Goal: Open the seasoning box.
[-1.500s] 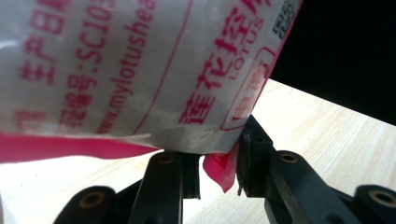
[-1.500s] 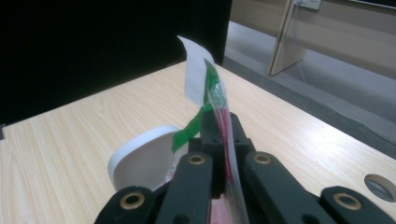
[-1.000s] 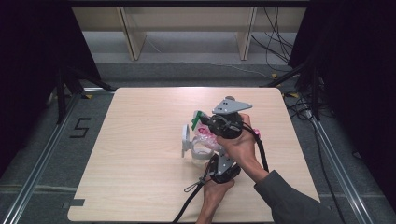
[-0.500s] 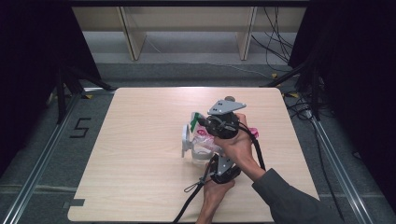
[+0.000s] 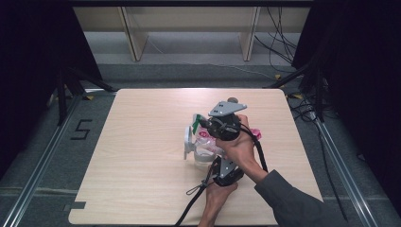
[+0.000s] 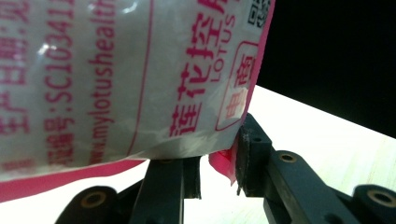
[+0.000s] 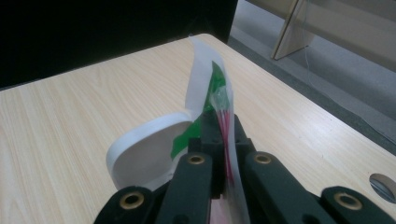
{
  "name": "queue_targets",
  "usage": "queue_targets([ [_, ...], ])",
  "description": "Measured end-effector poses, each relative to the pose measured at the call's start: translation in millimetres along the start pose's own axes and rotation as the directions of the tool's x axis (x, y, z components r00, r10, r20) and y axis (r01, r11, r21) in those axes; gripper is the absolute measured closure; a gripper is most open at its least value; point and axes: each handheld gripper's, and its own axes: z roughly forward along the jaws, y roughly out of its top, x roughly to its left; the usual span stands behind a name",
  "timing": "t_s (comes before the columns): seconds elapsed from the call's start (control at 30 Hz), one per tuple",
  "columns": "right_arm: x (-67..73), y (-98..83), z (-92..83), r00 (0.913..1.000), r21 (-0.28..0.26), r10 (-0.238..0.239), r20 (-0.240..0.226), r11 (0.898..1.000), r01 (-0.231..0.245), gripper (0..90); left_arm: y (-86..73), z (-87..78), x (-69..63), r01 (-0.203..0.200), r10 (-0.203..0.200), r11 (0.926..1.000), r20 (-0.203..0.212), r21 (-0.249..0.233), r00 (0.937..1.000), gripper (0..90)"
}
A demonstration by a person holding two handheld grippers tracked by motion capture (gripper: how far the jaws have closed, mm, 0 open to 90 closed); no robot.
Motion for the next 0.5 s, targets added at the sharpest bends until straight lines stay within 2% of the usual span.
queue_targets([
  [0.17, 1.6, 0.4, -0.9, 0.9998, 0.019, 0.017, -0.009, 1.0, -0.017, 90.0, -0.1, 0.5, -0.4, -0.001, 0.001, 1.0, 0.001, -0.005, 1.0, 73.6],
  [0.23, 0.3, 0.4, -0.2, 0.9999, 0.015, -0.001, -0.012, 1.0, 0.001, 90.0, 0.3, 0.7, -0.5, -0.001, 0.001, 1.0, 0.003, -0.004, 1.0, 73.6],
  [0.33, 1.4, 0.0, 0.6, 1.0, 0.018, 0.002, -0.004, 1.0, -0.002, 90.0, 0.2, 0.6, -1.2, -0.006, 0.006, 1.0, 0.01, -0.001, 0.9999, 73.6],
  [0.37, 1.4, -0.4, 0.9, 0.9999, 0.023, -0.016, 0.0, 1.0, 0.016, 90.0, 0.0, 3.5, -4.6, 0.036, -0.035, 0.9988, 0.024, -0.034, 0.9991, 73.6],
  [0.47, 2.6, -0.5, 2.6, 0.9995, 0.022, -0.031, -0.001, 0.999, 0.031, 90.0, 0.0, 3.2, -5.3, 0.034, -0.033, 0.9986, 0.019, -0.041, 0.9993, 73.5],
  [0.5, 3.3, -0.3, 2.6, 0.9998, 0.017, -0.019, 0.0, 1.0, 0.019, 90.0, 0.4, 2.7, -4.7, 0.032, -0.031, 0.9988, 0.02, -0.038, 0.9993, 73.6],
])
